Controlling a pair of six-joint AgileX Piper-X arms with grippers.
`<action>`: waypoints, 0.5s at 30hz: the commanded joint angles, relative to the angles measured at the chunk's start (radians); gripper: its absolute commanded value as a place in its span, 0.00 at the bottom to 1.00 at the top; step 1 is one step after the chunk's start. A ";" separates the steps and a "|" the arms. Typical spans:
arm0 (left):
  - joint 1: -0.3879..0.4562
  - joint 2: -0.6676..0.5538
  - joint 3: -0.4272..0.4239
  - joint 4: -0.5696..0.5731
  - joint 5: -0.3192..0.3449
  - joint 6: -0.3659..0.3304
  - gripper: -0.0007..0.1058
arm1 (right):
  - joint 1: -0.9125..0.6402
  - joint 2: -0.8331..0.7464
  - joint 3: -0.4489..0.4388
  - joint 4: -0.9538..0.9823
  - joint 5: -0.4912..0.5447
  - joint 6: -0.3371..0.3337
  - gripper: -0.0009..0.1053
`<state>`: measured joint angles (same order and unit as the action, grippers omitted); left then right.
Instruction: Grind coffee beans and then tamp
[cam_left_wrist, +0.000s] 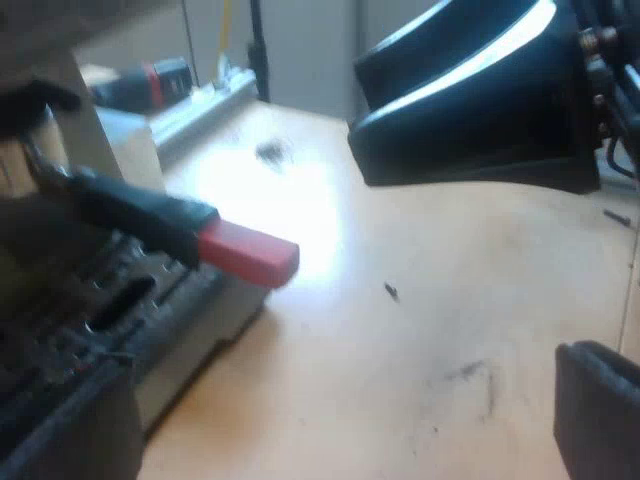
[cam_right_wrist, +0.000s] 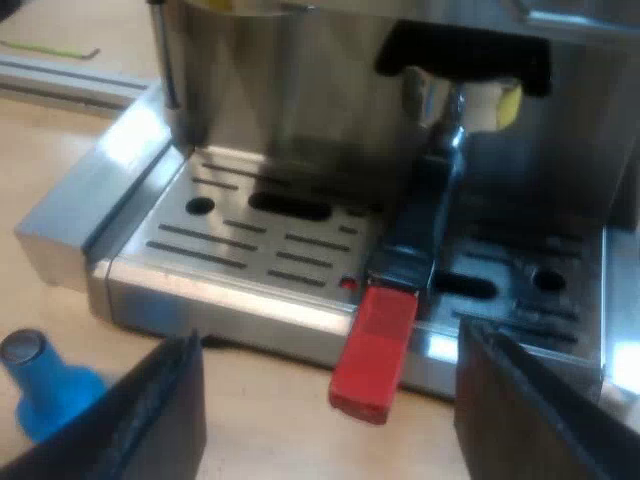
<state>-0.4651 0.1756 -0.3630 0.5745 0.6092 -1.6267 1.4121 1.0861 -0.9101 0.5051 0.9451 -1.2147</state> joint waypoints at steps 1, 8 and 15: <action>-0.006 -0.011 -0.009 -0.001 -0.015 0.002 0.80 | -0.051 -0.005 -0.043 0.109 -0.110 0.105 0.54; -0.006 -0.010 -0.003 -0.001 -0.015 0.002 0.80 | -0.228 0.051 -0.120 0.257 -0.432 0.160 0.54; -0.006 -0.009 0.004 -0.001 -0.015 0.002 0.80 | -0.304 0.140 -0.181 0.262 -0.488 0.126 0.54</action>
<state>-0.4651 0.1677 -0.3601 0.5745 0.6037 -1.6245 1.1111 1.2251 -1.0841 0.7535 0.4596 -1.0702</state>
